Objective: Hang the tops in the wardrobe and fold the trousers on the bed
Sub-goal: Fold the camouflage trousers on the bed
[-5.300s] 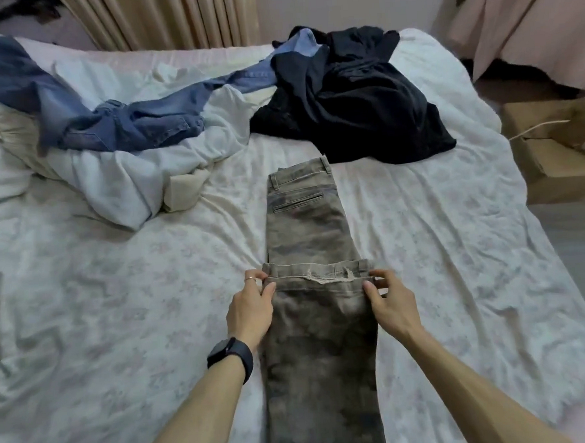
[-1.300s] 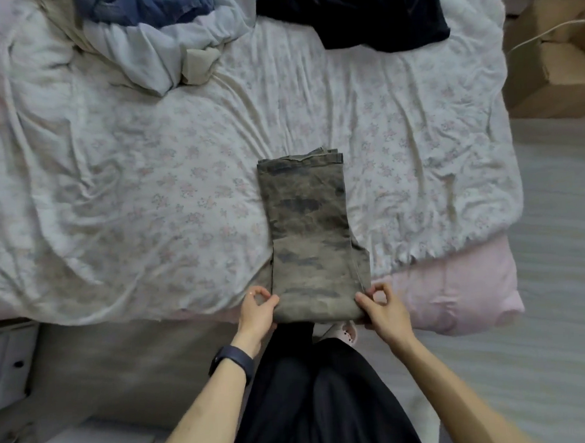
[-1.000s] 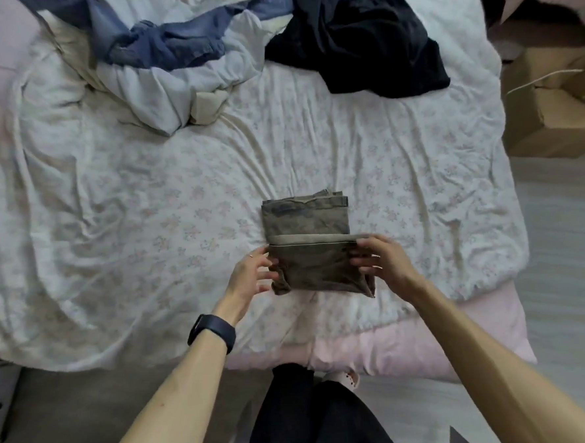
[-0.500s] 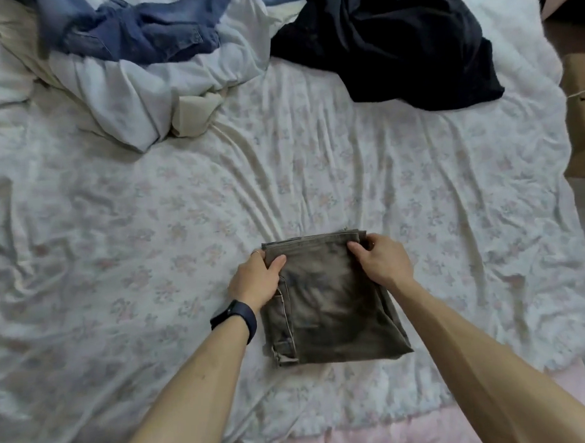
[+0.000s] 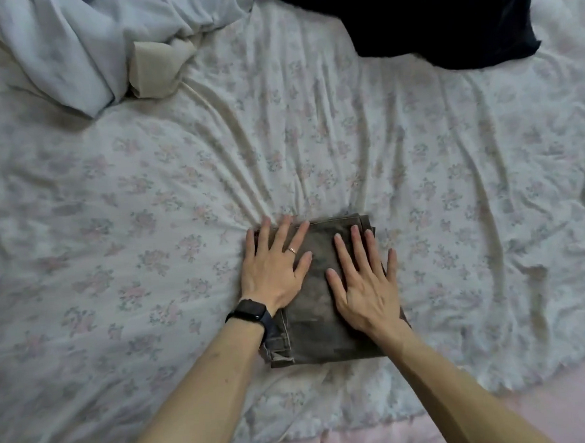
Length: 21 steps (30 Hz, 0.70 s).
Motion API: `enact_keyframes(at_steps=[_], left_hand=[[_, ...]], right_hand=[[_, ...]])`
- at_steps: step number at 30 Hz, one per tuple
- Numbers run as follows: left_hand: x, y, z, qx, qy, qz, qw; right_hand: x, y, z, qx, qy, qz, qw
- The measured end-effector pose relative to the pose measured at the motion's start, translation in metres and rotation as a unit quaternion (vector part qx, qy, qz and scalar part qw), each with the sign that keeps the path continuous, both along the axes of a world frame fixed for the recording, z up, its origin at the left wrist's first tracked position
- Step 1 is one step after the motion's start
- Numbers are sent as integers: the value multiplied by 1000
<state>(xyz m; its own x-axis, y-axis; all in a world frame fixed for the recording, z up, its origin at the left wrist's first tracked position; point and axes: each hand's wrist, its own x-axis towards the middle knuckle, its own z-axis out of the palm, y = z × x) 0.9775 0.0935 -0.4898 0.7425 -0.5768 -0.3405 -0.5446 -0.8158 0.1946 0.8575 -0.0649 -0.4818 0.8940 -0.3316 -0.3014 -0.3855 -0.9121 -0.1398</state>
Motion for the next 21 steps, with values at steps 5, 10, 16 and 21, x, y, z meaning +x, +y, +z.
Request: enact_keyframes(at_steps=[5,10,16,21], left_hand=[[2,1,-25,-3,-21,17,1000],[11,-8,-31,50,-30,4,998],[46,-37,14,95,27,-33,995],[66,-61,30,85,196,15,977]], right_hand=[[-2,-28,-36,12,-3,-5,1000],[8,-31,-45,11,18,-37,999],[-40,4,19,38,-27,-264,963],[-116,54,54,271,-81,-605,744]])
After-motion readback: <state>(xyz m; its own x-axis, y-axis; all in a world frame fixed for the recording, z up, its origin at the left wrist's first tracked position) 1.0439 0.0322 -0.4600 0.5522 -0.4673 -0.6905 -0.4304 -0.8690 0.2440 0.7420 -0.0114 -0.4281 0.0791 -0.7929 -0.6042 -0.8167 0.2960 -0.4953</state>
